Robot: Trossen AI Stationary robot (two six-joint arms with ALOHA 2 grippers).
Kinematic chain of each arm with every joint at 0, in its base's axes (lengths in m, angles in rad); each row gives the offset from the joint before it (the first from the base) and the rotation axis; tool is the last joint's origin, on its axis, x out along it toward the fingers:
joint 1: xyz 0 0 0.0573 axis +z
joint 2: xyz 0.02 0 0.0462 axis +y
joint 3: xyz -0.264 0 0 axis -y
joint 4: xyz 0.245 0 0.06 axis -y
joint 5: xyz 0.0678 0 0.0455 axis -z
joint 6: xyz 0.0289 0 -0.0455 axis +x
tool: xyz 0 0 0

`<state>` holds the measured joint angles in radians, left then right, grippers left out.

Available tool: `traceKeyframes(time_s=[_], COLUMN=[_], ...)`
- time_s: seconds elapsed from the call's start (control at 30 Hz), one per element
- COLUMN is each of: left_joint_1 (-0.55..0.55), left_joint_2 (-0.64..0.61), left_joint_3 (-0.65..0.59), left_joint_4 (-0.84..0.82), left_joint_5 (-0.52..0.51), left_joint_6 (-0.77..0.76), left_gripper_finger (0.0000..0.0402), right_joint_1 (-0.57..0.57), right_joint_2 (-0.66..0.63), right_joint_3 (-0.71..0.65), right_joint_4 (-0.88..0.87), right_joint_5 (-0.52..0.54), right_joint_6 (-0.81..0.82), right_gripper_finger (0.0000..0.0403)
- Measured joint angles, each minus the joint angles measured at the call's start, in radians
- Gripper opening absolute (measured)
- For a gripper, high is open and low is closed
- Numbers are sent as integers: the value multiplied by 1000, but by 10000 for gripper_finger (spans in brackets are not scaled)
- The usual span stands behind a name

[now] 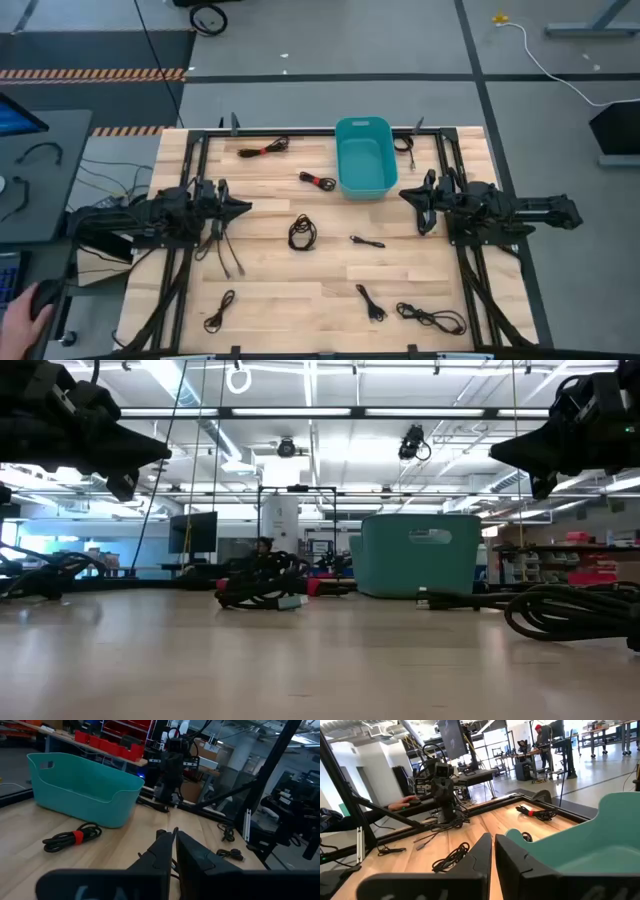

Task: Pick and place USB-C Cables

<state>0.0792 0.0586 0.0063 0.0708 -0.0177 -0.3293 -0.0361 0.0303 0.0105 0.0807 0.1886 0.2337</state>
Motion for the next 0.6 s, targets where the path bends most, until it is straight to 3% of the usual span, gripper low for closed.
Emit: traceKeyframes(time_s=[0.6], left_joint_1=[0], left_joint_2=[0], left_joint_3=[0], left_joint_4=[0], left_joint_5=[0], left_joint_6=[0], left_gripper_finger=[36], right_joint_1=[0], right_joint_2=[0], right_joint_3=[0], right_joint_4=[0], right_joint_5=[0], right_joint_6=[0], right_gripper_finger=[28])
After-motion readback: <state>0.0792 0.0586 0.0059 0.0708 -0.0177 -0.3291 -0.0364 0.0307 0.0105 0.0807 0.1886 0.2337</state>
